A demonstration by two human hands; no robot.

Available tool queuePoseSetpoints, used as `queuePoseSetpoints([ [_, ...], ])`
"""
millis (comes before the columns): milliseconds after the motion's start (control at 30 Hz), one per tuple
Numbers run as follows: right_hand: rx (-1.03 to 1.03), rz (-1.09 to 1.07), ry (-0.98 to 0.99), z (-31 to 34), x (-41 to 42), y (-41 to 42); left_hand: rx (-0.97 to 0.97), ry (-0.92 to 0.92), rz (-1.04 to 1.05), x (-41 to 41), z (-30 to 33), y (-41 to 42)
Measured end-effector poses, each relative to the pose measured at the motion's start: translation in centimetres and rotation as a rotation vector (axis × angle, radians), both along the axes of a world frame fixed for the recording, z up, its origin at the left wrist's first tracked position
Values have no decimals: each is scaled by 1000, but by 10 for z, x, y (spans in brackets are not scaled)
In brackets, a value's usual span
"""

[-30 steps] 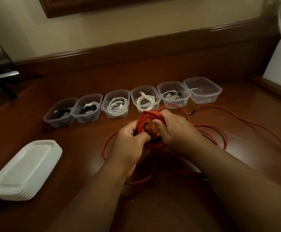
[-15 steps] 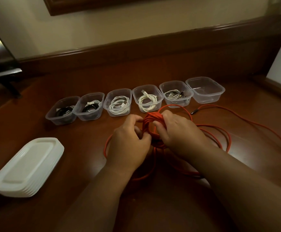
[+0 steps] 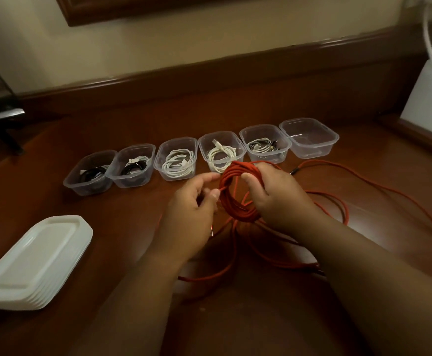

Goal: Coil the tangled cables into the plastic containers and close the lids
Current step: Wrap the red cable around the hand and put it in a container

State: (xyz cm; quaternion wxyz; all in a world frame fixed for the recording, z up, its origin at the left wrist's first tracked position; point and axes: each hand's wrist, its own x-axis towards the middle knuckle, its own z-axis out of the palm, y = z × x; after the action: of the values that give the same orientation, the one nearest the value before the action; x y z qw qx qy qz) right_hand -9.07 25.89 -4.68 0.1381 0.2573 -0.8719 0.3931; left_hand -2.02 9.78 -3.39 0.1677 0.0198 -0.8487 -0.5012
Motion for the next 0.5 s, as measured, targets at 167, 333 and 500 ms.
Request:
queuePoseSetpoints([
  [167, -34, 59, -55, 0, -2, 2, -411, 152, 77, 4, -3, -9],
  [333, -200, 192, -251, -1, -7, 2, -277, 164, 62, 0, -7, -10],
  [500, -302, 358, -511, -1, -12, 10, -189, 270, 43, 0, -10, -3],
])
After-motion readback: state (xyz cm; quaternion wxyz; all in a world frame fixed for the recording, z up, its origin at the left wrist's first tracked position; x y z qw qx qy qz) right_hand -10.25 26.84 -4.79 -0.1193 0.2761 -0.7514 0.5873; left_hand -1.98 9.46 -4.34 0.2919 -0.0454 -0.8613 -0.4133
